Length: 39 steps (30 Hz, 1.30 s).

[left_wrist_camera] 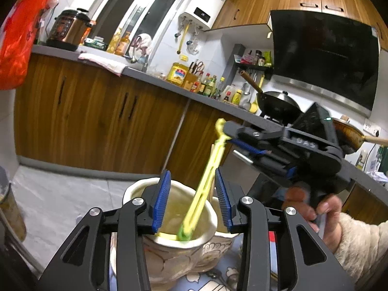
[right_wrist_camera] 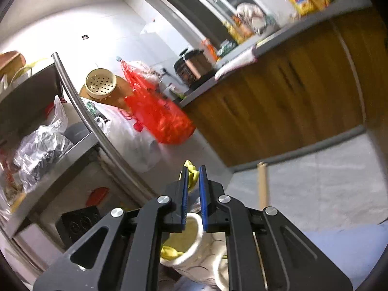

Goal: Organize utensils
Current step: 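Lower the yellow utensil into the holder cup and open the left tool, then withdraw both tools from the holder back over the utensils on the cloth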

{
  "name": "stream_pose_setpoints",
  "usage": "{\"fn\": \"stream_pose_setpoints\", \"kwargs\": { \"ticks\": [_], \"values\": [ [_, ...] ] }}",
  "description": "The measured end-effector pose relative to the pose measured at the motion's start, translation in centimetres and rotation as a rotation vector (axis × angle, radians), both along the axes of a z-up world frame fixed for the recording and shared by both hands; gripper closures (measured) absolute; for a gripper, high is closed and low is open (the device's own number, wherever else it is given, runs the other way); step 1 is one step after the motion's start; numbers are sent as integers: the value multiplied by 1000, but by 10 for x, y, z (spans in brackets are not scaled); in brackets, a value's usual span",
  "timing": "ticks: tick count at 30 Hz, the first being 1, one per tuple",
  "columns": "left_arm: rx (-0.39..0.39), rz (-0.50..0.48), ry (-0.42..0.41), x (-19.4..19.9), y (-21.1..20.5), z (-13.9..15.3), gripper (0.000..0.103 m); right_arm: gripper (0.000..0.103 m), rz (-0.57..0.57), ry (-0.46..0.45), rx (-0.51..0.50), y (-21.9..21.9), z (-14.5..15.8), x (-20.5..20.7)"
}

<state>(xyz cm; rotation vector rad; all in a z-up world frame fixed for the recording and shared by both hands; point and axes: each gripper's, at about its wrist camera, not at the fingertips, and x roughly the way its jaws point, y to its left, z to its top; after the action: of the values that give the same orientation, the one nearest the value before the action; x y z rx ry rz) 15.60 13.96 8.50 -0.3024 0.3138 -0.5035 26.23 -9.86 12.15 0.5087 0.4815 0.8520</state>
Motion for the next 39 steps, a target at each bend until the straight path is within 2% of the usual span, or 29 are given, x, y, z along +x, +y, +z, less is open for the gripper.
{"fn": "stream_pose_setpoints", "kwargs": {
  "ticks": [5,16,19,22,31,35,36,38,39],
  "values": [
    [36,34,-13,-13,-3,8,60,97,-112,-72,-26,-30,9,-24],
    [29,67,2,-21,4,8,60,97,-217,-164,-73,-59,11,-51],
    [33,71,10,-19,4,6,60,97,-229,-147,-110,-64,7,-51],
    [45,73,17,-18,2,4,60,97,-220,-117,-195,-56,-5,-48],
    [57,74,22,-15,-1,2,60,97,-104,-34,-391,-14,-42,-37],
    [63,71,20,-15,-2,1,60,95,-88,-10,-391,-10,-53,-37],
    [64,70,19,-15,-3,2,60,94,-83,2,-389,-10,-53,-36],
    [71,69,20,-15,-5,2,60,80,-85,17,-384,-10,-54,-35],
    [79,70,17,-16,-6,3,60,77,-86,17,-380,-11,-54,-35]
  ]
}}
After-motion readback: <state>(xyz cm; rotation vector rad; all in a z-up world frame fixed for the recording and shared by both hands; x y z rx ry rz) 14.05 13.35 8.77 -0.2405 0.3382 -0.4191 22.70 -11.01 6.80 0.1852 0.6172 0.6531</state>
